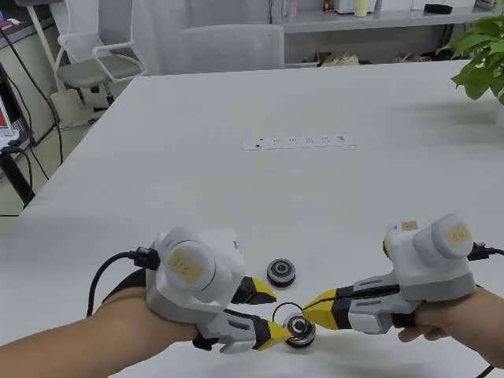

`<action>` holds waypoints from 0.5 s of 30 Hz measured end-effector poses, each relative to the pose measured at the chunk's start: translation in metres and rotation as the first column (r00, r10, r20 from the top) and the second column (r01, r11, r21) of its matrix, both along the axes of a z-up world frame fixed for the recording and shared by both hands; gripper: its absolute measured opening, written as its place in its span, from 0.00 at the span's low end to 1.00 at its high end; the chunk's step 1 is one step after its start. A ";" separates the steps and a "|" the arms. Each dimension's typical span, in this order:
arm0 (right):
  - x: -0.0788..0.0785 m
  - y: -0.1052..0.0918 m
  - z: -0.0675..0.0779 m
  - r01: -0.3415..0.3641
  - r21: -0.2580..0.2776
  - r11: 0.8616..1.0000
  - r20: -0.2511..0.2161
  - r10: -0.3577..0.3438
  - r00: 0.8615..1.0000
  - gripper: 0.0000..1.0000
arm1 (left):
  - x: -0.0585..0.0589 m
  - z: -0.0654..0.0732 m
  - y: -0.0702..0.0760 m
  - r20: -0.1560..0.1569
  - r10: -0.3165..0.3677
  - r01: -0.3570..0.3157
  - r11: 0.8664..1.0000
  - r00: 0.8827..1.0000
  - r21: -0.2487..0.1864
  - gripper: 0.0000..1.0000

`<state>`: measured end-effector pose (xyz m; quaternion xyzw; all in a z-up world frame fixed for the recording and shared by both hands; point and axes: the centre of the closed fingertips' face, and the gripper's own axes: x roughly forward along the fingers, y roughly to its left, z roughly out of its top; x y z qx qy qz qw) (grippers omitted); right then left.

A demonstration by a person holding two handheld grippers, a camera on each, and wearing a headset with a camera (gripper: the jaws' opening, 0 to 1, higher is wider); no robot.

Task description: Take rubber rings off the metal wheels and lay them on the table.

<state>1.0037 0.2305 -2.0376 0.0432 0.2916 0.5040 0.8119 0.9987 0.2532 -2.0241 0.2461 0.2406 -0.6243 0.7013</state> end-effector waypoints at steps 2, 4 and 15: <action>0.001 0.000 0.001 0.001 0.002 1.000 0.001 -0.001 1.000 0.00 | 0.001 0.004 0.003 -0.001 0.009 -0.009 1.000 1.000 -0.010 0.27; 0.002 0.000 0.002 0.000 0.003 1.000 0.002 0.000 1.000 0.00 | 0.002 0.007 0.006 -0.001 0.018 -0.018 1.000 1.000 -0.020 0.28; 0.017 0.008 0.007 0.005 0.005 1.000 0.015 -0.005 1.000 0.00 | 0.013 0.015 0.024 -0.007 0.086 -0.086 0.995 0.996 -0.046 0.39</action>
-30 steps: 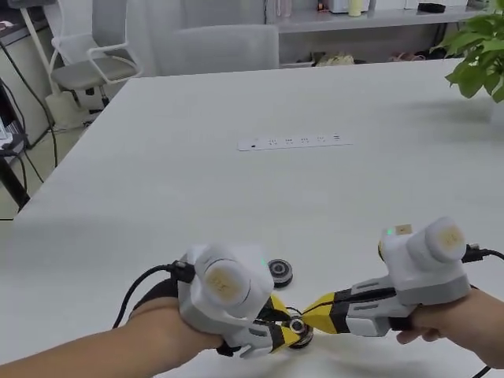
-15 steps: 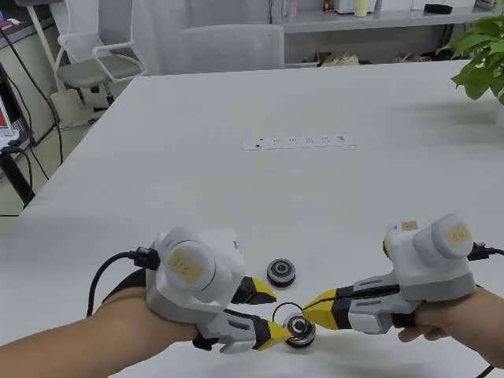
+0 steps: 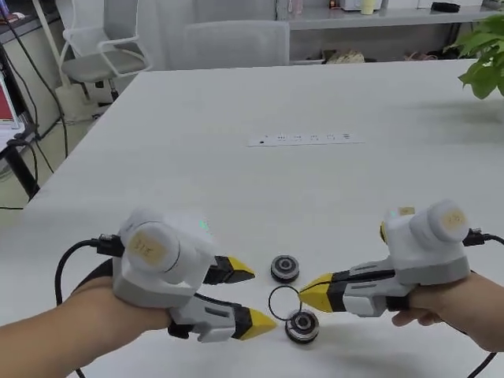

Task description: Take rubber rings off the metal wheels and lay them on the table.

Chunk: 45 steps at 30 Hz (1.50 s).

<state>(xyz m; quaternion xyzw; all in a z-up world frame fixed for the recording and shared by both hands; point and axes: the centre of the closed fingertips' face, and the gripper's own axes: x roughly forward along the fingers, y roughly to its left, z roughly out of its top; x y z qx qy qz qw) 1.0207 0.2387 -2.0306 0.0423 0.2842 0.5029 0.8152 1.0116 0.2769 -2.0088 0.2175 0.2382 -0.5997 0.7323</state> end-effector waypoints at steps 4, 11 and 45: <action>0.004 0.005 -0.003 -0.001 -0.020 1.000 0.005 0.001 1.000 0.00 | 0.003 -0.001 0.005 0.004 0.017 -0.017 1.000 1.000 0.005 0.41; 0.012 0.011 -0.009 0.003 -0.055 0.998 0.031 -0.002 1.000 0.00 | 0.004 -0.002 0.007 0.003 0.028 -0.028 1.000 1.000 0.004 0.42; 0.001 -0.014 -0.006 0.013 -0.060 0.998 0.066 -0.009 0.998 0.23 | 0.004 -0.011 -0.019 -0.017 -0.026 0.026 0.999 1.000 0.028 0.38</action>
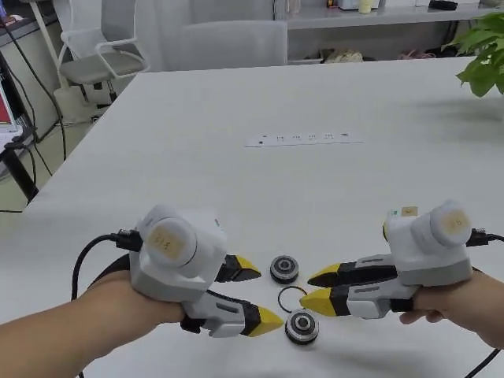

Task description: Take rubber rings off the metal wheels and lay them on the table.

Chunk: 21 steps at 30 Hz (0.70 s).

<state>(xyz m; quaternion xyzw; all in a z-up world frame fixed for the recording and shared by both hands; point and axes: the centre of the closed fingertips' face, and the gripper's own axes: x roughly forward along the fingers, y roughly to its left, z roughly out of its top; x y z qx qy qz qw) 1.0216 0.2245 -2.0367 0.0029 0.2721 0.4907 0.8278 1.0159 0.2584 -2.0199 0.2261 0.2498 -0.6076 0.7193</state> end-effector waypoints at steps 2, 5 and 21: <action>-0.003 0.000 -0.002 -0.010 -0.004 1.000 -0.001 0.010 1.000 0.24 | -0.001 -0.002 -0.003 -0.006 -0.005 0.005 1.000 1.000 0.004 0.37; -0.008 0.000 -0.005 -0.027 -0.011 1.000 -0.002 0.027 1.000 0.25 | -0.003 -0.005 -0.008 -0.013 -0.017 0.017 1.000 1.000 0.008 0.36; -0.025 -0.001 -0.026 -0.103 -0.080 0.991 0.000 0.103 0.995 0.26 | -0.014 -0.027 -0.021 -0.043 -0.067 0.069 0.996 0.997 0.048 0.29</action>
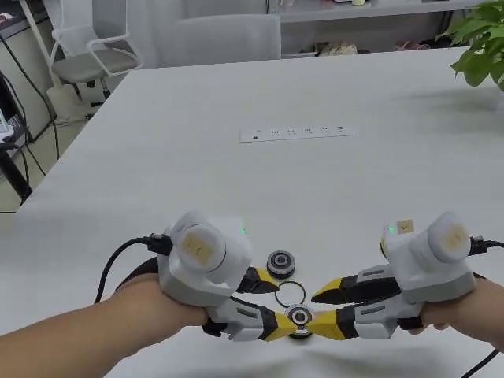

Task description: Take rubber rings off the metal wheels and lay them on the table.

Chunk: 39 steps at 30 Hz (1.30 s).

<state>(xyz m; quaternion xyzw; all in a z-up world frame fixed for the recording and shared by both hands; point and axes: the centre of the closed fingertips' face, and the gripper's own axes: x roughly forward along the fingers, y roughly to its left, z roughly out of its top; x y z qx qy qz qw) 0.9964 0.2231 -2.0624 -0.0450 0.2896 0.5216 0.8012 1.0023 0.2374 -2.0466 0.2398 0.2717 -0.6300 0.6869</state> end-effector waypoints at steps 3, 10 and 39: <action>-0.002 -0.001 -0.005 -0.014 -0.019 1.000 0.002 0.014 1.000 0.25 | -0.003 -0.003 -0.002 -0.005 -0.012 0.012 1.000 1.000 0.010 0.28; -0.002 -0.001 -0.010 -0.018 -0.032 0.999 0.007 0.018 1.000 0.22 | -0.004 -0.010 -0.006 -0.013 -0.026 0.026 0.999 1.000 0.019 0.22; -0.006 -0.004 -0.017 -0.036 -0.085 0.996 0.031 0.039 0.999 0.12 | -0.003 -0.018 -0.014 0.049 -0.047 0.046 0.999 0.998 0.019 0.07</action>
